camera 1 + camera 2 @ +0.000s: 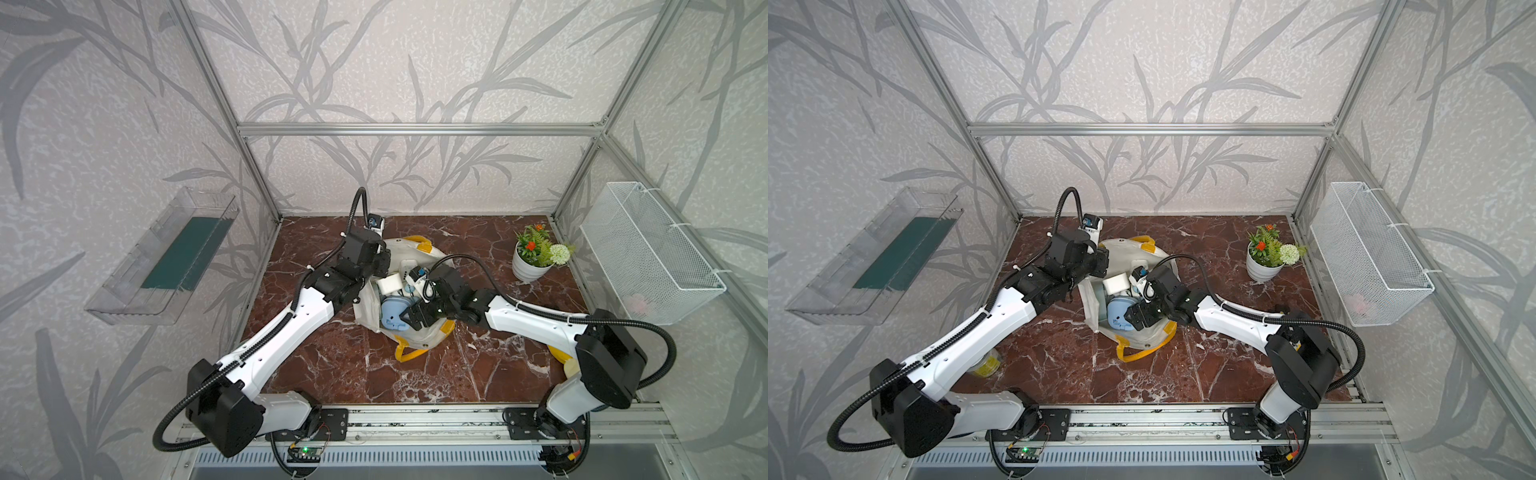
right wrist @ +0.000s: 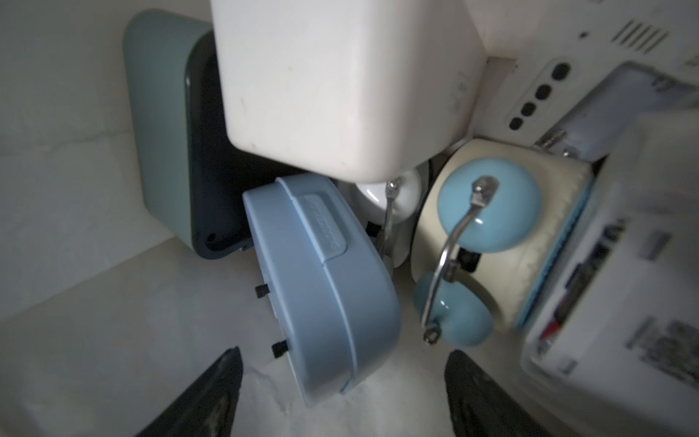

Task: Take the alarm clock out of the canvas bag
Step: Pick up the alarm from the canvas bag.

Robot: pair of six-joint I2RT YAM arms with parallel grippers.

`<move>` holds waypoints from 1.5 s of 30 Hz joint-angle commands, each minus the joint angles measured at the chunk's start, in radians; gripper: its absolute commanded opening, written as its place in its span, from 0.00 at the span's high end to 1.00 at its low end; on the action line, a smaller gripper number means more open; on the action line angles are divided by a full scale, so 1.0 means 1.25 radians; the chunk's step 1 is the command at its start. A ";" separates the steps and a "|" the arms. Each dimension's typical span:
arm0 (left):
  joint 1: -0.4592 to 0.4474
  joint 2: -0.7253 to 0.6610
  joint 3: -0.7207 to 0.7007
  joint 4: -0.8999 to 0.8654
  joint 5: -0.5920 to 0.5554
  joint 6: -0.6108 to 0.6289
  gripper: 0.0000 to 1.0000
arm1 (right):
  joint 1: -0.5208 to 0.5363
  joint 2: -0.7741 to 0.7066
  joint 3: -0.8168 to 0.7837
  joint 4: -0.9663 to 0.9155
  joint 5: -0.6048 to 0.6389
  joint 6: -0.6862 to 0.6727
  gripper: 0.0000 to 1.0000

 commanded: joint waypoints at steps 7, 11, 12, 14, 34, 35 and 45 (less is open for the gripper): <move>-0.007 -0.041 0.004 0.085 -0.008 -0.032 1.00 | 0.006 0.056 -0.002 0.081 -0.076 0.027 0.16; -0.007 -0.041 0.005 0.084 -0.003 -0.034 1.00 | 0.007 0.057 -0.006 0.105 -0.094 0.036 0.17; -0.008 -0.041 0.004 0.084 -0.004 -0.036 1.00 | 0.009 0.057 -0.005 0.108 -0.098 0.037 0.17; -0.008 -0.042 0.001 0.085 -0.004 -0.038 1.00 | 0.010 0.059 -0.002 0.109 -0.105 0.040 0.18; -0.005 -0.018 0.017 0.029 -0.026 -0.057 1.00 | 0.021 0.047 -0.011 0.041 -0.100 -0.024 0.34; -0.006 -0.016 0.017 0.030 -0.027 -0.059 1.00 | 0.022 0.045 -0.012 0.043 -0.102 -0.022 0.35; 0.005 -0.013 0.013 0.020 -0.029 -0.076 1.00 | 0.027 0.037 -0.005 0.064 -0.120 0.007 0.49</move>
